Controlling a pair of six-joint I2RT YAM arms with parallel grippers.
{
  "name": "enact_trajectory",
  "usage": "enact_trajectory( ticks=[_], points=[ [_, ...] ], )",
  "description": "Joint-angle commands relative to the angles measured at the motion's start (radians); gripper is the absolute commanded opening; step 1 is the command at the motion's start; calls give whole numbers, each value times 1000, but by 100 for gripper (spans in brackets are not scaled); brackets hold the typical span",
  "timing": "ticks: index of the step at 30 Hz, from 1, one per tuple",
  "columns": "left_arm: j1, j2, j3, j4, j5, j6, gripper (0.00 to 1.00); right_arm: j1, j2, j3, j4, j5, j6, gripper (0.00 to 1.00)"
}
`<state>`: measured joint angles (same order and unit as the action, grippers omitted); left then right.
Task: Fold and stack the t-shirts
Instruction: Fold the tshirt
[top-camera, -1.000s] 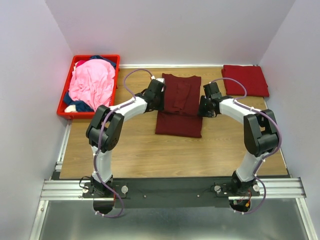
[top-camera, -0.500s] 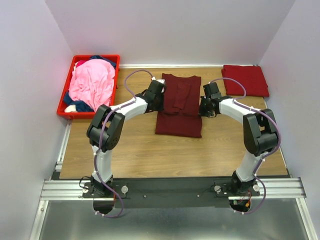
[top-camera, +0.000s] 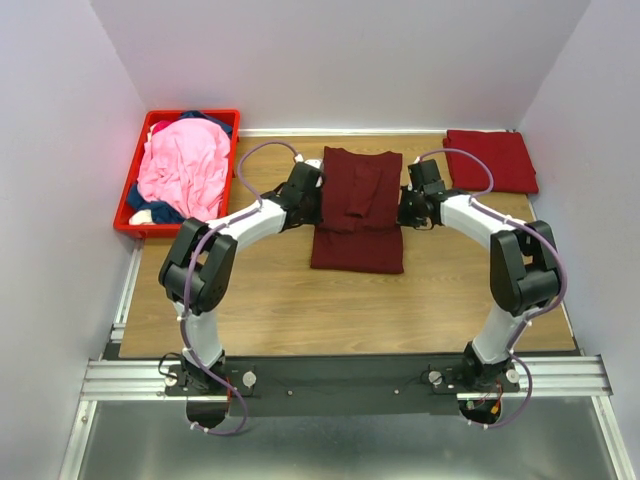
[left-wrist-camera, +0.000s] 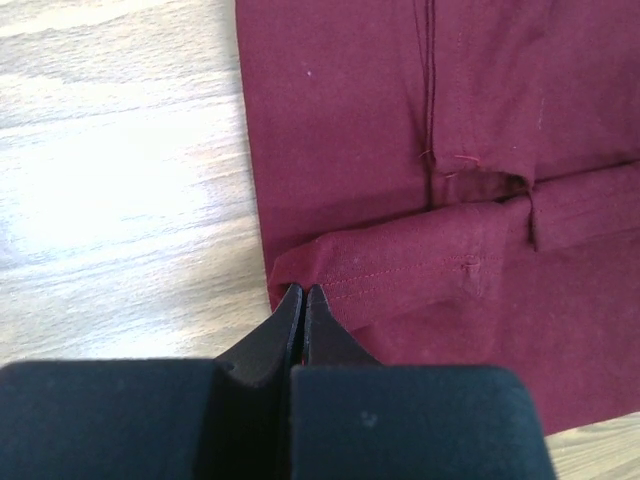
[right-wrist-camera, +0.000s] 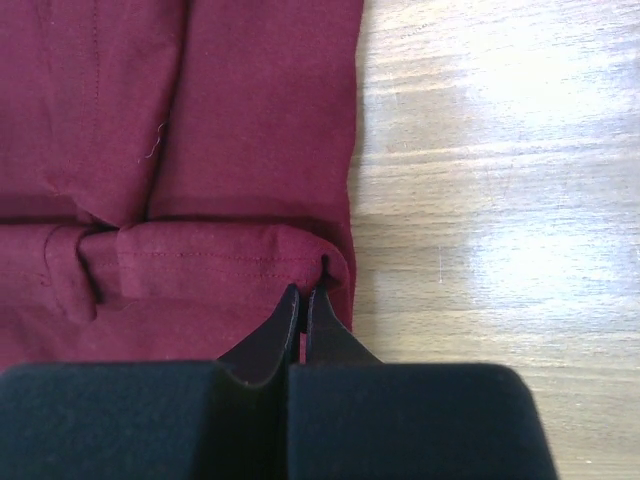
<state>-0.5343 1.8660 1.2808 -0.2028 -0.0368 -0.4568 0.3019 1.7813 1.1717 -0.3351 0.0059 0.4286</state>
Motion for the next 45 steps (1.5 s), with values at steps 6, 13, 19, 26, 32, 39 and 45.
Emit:
enact_trajectory(
  ticks=[6,13,19,26,32,39,45],
  points=[
    [11,-100,-46,11,-8,-14,0,2,-92,-14,16,-27,2,1],
    [10,-107,-52,13,2,-13,0,2,-109,-4,15,-23,2,1],
    [13,-76,-17,9,-14,-6,0,0,-77,14,16,-11,-11,1],
    [13,22,20,48,-29,-5,0,2,9,36,39,32,-31,1],
    [14,78,38,60,-38,-5,1,2,52,39,65,63,-40,8],
    [13,-13,5,36,-58,-2,50,19,-44,16,62,23,-60,39],
    [-12,-163,-89,11,-109,9,41,95,-118,-26,65,-55,-57,40]
  ],
)
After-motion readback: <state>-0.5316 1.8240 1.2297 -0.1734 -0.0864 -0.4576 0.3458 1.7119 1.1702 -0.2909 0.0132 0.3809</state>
